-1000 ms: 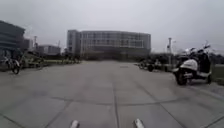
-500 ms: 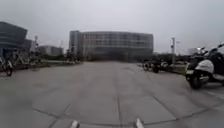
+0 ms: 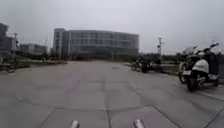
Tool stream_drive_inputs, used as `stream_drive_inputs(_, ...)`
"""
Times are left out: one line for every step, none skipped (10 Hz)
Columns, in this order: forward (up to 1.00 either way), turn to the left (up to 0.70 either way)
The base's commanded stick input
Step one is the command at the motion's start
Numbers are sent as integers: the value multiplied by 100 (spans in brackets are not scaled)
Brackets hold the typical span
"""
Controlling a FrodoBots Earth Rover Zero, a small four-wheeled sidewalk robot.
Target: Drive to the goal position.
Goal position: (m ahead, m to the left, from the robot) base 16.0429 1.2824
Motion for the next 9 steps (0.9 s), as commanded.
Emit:
stream_drive_inputs(100, 1)
stream_drive_inputs(100, 1)
stream_drive_inputs(100, 1)
stream_drive_inputs(100, 1)
stream_drive_inputs(100, 1)
stream_drive_inputs(100, 1)
stream_drive_inputs(100, 1)
stream_drive_inputs(100, 2)
stream_drive_inputs(100, 2)
